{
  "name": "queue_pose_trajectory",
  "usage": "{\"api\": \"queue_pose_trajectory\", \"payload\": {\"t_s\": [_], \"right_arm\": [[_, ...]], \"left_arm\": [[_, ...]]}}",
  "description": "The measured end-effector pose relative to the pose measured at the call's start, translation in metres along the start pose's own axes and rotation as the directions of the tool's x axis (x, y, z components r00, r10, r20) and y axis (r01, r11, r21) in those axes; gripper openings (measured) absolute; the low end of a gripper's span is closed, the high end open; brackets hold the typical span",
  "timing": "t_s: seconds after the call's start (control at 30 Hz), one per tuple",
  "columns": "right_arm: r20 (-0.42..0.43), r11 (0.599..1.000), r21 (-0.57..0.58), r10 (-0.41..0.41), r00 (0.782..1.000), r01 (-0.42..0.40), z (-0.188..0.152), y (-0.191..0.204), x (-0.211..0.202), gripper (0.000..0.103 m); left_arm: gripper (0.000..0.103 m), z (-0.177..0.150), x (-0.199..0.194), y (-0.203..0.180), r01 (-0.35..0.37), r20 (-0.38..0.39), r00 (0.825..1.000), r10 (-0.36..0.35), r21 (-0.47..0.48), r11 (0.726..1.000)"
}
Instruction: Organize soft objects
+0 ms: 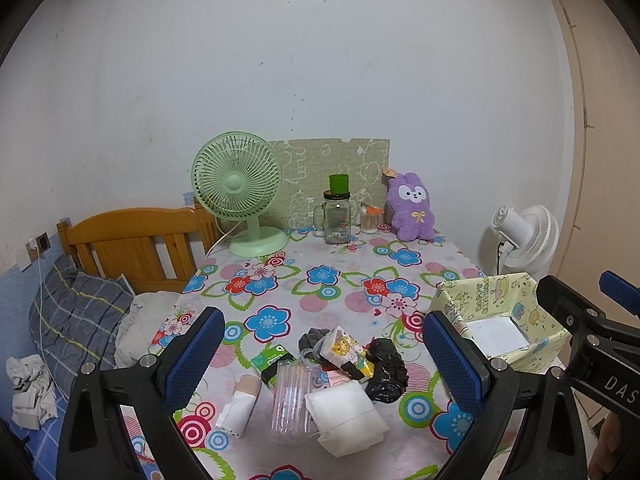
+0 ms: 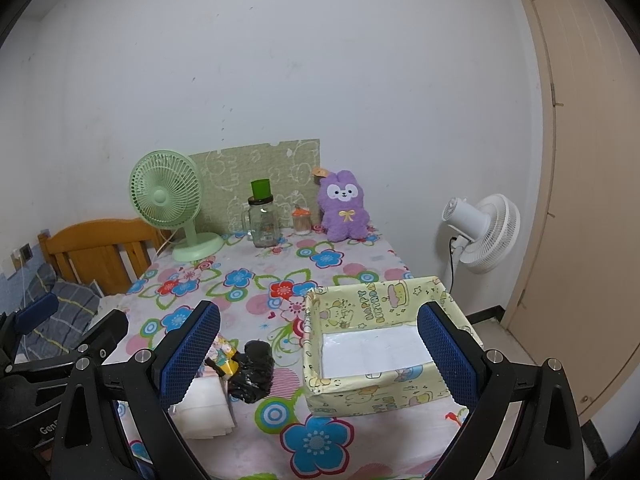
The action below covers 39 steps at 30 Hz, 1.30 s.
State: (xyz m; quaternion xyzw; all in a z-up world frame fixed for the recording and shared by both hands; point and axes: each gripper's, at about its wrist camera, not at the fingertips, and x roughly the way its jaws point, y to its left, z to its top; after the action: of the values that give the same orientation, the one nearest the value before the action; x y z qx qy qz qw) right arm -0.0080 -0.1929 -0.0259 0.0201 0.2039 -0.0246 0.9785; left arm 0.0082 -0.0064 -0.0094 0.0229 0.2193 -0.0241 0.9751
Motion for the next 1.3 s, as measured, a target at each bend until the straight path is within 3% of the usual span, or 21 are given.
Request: {"api": "queue_pose_trajectory", "payload": {"t_s": [0.47,0.87,1.3], "right_arm": [[-0.03,1.0,-0.006,0.012,0.999,-0.013,-0.007,0.016,0.022,0.095],[-0.092,0.997,-0.002,0.079,0.993,-0.079,-0.028,0.039,0.057,0.094],[-0.204,0.991,-0.03,0.122,0.971,-0.131,-0.058,0.075,0.103,0.091]], "left_arm": [[0.093,-0.01,0.022,0.013,0.002,-0.044,0.999,-0.002,-0.009,1.0],[0.089,-0.031,0.051,0.023,0.015,-0.102,0.995,-0.015,0.001,1.0],[0.085,-0.063,0.094,0.052,-0.013,-0.228,0.974,0.006,-0.027,1.0]]}}
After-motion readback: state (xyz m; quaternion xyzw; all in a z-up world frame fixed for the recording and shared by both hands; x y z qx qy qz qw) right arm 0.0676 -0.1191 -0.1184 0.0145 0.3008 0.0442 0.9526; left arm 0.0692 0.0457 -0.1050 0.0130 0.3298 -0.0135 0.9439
